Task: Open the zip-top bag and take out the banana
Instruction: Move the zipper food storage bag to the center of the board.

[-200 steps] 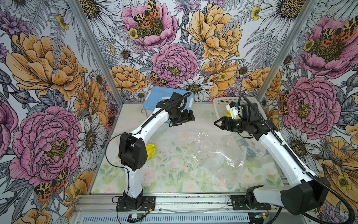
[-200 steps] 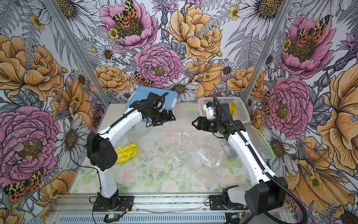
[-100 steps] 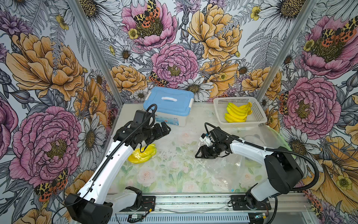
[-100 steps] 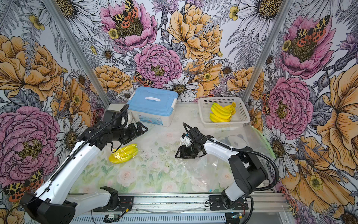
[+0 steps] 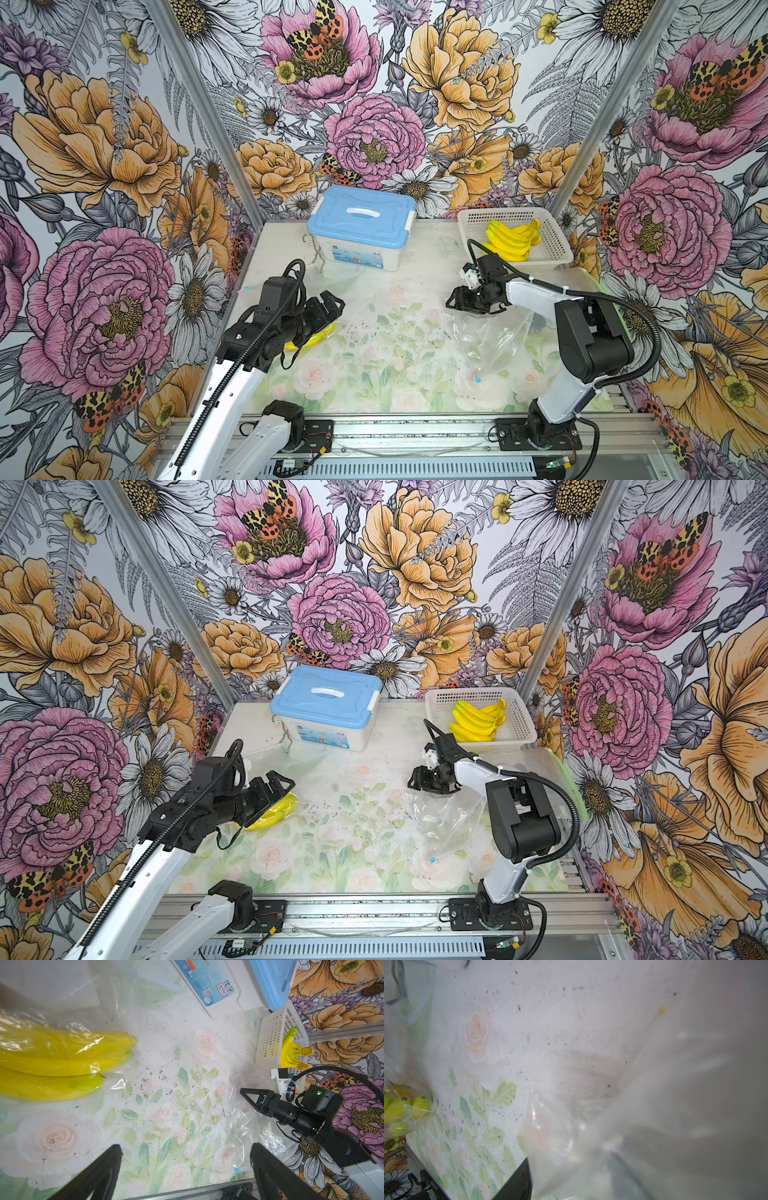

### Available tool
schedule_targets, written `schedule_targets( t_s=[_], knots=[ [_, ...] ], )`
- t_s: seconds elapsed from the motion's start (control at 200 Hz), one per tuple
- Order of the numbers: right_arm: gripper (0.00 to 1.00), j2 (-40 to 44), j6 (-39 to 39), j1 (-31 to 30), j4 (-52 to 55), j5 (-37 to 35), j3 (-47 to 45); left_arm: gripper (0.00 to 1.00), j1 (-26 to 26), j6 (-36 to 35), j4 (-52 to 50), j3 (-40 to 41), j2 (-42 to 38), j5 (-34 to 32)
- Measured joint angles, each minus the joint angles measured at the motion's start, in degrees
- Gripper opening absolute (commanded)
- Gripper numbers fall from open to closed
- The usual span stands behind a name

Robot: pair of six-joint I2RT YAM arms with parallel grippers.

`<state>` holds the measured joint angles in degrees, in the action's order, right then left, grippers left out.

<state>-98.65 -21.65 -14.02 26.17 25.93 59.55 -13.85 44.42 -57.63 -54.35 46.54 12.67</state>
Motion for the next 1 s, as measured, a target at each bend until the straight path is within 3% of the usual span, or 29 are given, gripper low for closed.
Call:
schedule_targets(
  t_s=[0.085, 0.46, 0.67, 1.0],
  knots=[
    [0.64, 1.4, -1.4, -2.4, -0.4, -0.9, 2.0, 0.98, 1.0, -0.4, 0.0, 0.7, -0.9, 1.3],
    [0.69, 7.6, -14.2, -24.4, -1.2, -6.8, 9.2, 0.98, 3.7, -2.8, -1.2, 4.2, -8.8, 6.1],
    [0.73, -1.7, -19.2, -30.3, -2.1, -6.6, 18.1, 0.98, 5.3, -4.8, -1.8, 4.2, -9.8, 8.7],
    [0.77, -17.2, -18.4, -31.9, -3.1, -0.5, 26.3, 0.98, 7.9, -7.0, -4.2, 3.6, -9.7, 9.9]
  ],
)
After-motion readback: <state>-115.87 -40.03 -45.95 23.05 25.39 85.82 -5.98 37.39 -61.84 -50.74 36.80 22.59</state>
